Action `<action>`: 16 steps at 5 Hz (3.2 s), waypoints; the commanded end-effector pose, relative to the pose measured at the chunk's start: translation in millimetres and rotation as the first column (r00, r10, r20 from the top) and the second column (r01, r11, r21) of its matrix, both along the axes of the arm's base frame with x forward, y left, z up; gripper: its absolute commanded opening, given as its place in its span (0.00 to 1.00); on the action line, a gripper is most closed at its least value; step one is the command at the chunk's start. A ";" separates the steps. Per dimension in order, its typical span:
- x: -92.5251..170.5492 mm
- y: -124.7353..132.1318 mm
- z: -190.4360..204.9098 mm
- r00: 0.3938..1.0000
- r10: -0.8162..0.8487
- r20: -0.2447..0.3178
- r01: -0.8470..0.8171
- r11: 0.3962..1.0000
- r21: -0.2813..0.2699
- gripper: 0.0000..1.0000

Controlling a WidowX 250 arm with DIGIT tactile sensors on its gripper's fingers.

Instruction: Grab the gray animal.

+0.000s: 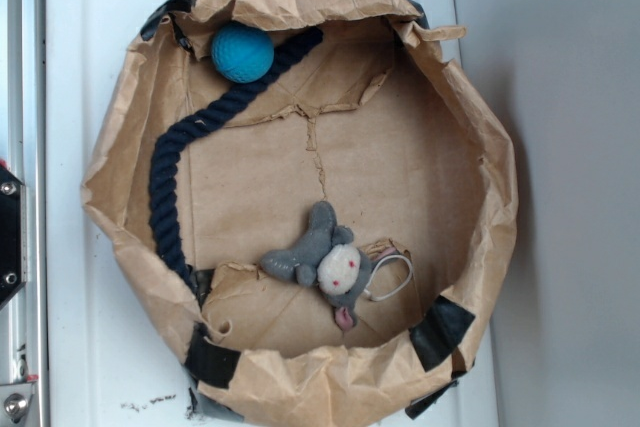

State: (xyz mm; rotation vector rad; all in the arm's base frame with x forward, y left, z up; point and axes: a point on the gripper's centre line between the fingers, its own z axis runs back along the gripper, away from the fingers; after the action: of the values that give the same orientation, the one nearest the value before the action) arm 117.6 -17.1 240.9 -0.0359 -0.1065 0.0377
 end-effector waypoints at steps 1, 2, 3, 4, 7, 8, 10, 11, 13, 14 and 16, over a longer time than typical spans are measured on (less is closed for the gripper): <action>0.0 0.0 0.0 1.000 0.000 0.000 0.000 1.000 0.000 1.00; 25.6 -6.5 2.9 1.000 0.018 -0.012 -0.018 1.000 -0.023 1.00; 65.6 -6.7 -1.6 0.999 0.053 0.001 -0.053 0.998 -0.029 1.00; 99.5 2.5 -19.1 0.987 -0.156 0.046 0.157 0.987 -0.017 1.00; 139.2 21.2 -43.8 0.963 -0.268 0.006 0.267 0.962 0.048 1.00; 139.2 21.2 -43.8 0.963 -0.268 0.006 0.267 0.962 0.048 1.00; 158.0 23.2 -79.2 0.962 -0.266 0.062 0.264 0.964 0.043 1.00; 162.3 24.1 -96.2 0.960 -0.264 0.095 0.260 0.964 0.050 1.00; 153.5 10.2 -153.8 0.933 -0.350 0.087 0.340 0.934 0.111 1.00; 147.0 -9.8 -171.8 0.927 -0.371 0.050 0.366 0.927 0.080 1.00; 156.2 -43.9 -198.2 0.928 -0.373 0.012 0.372 0.927 0.050 1.00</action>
State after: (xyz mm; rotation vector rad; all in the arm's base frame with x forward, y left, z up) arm 267.3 -45.9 31.8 -0.0026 -0.0755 -0.3245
